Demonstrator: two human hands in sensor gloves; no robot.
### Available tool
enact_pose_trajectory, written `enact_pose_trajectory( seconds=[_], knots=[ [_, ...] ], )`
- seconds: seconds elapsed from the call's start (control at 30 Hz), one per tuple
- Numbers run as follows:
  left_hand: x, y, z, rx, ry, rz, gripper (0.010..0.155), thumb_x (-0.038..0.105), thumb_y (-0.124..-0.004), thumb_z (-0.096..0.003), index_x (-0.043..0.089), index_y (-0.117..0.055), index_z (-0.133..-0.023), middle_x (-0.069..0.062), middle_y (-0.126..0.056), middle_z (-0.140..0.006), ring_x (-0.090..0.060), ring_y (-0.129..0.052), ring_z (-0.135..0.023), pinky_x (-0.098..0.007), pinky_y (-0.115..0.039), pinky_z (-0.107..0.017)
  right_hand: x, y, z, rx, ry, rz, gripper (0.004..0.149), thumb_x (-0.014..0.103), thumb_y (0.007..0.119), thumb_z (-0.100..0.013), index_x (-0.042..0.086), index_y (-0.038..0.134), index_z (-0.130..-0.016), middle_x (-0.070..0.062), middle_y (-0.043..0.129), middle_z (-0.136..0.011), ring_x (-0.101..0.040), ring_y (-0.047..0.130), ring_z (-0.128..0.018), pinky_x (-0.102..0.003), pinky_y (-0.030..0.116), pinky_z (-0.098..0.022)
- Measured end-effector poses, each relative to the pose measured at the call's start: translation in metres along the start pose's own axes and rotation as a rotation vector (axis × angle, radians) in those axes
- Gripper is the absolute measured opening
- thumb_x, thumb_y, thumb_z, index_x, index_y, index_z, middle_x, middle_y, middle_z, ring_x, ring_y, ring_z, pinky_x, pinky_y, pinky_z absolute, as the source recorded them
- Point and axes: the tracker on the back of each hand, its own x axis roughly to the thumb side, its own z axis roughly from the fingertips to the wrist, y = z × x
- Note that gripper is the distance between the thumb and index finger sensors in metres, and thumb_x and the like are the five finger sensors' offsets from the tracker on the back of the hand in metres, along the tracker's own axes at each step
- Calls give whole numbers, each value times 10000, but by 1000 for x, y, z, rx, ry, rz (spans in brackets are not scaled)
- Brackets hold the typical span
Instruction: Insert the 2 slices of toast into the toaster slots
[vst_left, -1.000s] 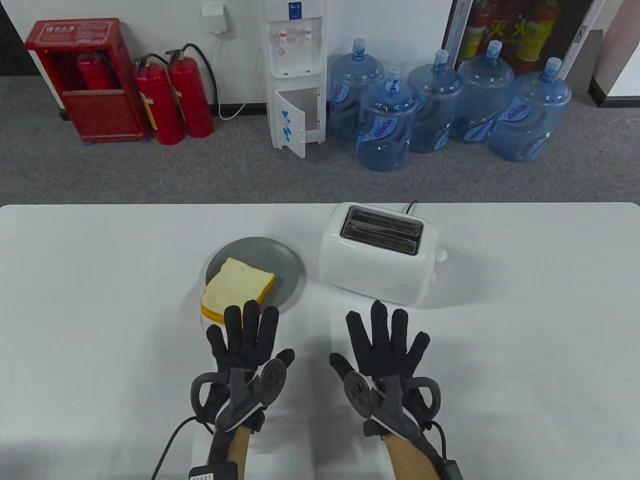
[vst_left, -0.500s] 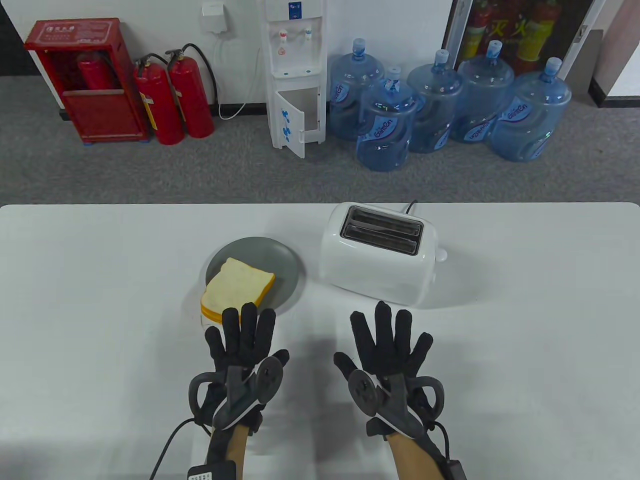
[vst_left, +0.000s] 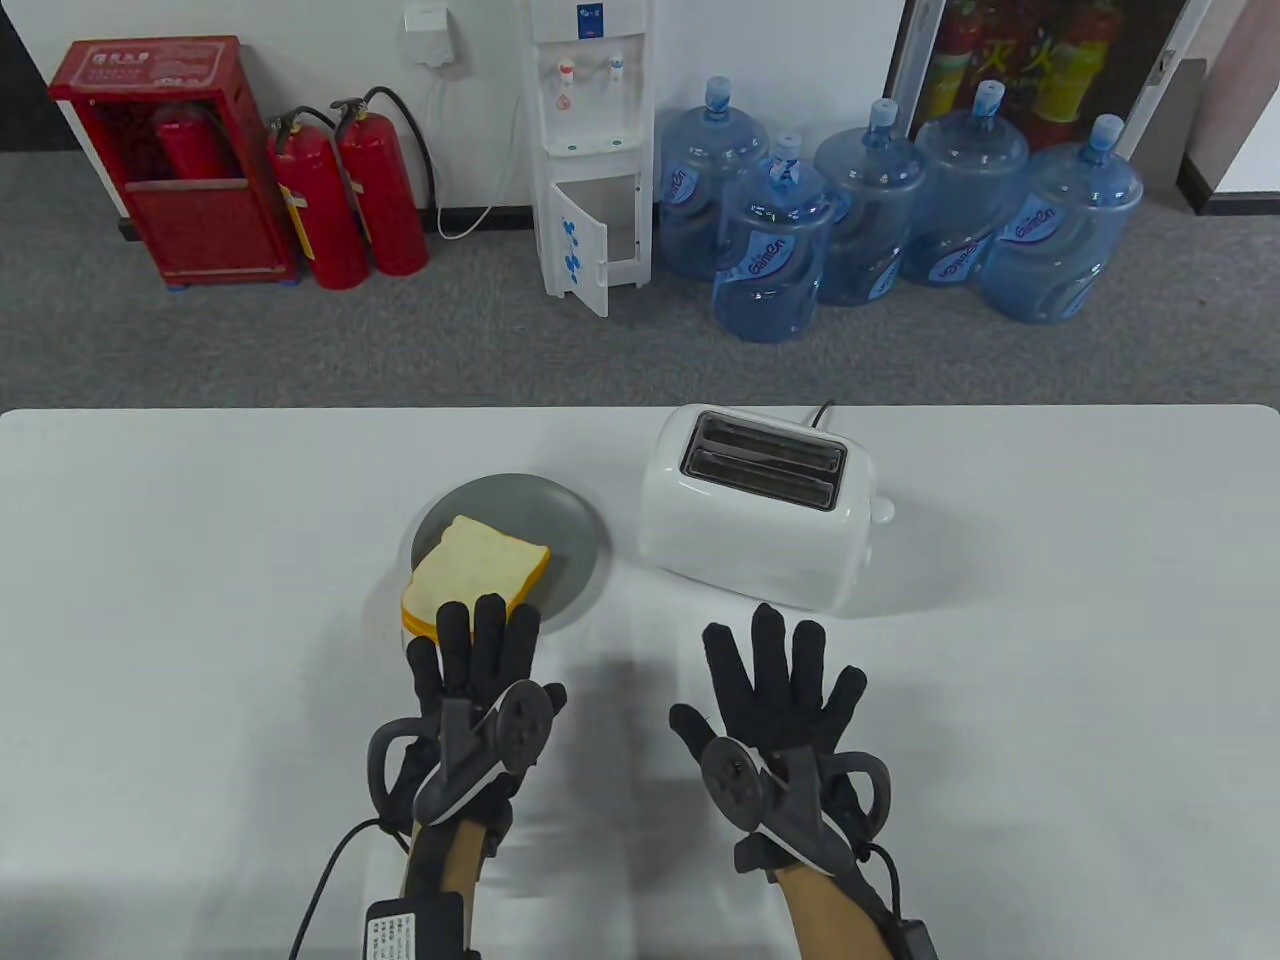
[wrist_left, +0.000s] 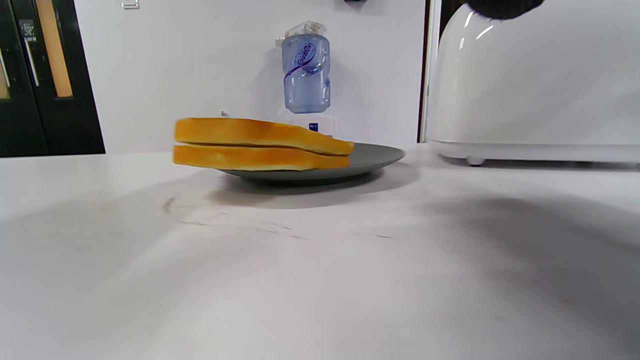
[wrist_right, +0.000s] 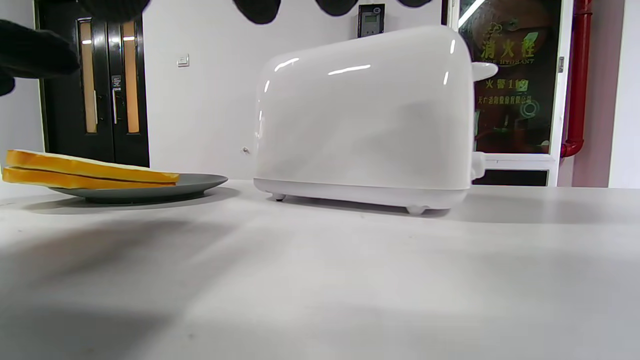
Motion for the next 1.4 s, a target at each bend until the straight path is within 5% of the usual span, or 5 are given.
enact_pose_trajectory(
  seconds=[0.47,0.8,1.4],
  knots=[
    [-64,30,-53,-18,50,-156,695,551,-631,-558,392,-333,-1165,58,-320,-1251,-299,-256,-1178,-527,-301,-840,0,0,-2,17,11,-40,786,708,437,-668,264,239,-1286,-218,142,-1323,-554,187,-1148,-824,265,-689],
    [-85,10,-81,-128,56,-345,664,427,-755,-545,457,-412,-1112,138,-408,-1218,-217,-344,-1180,-478,-344,-848,0,3,-6,38,20,-50,785,712,433,-672,269,237,-1290,-210,136,-1328,-550,183,-1154,-822,262,-695],
    [-89,-11,-96,-178,3,-370,664,395,-795,-520,522,-440,-1067,201,-457,-1196,-181,-393,-1186,-469,-355,-851,3,5,-7,46,16,-39,785,713,430,-674,268,243,-1292,-210,142,-1331,-543,190,-1160,-820,268,-698]
  ],
)
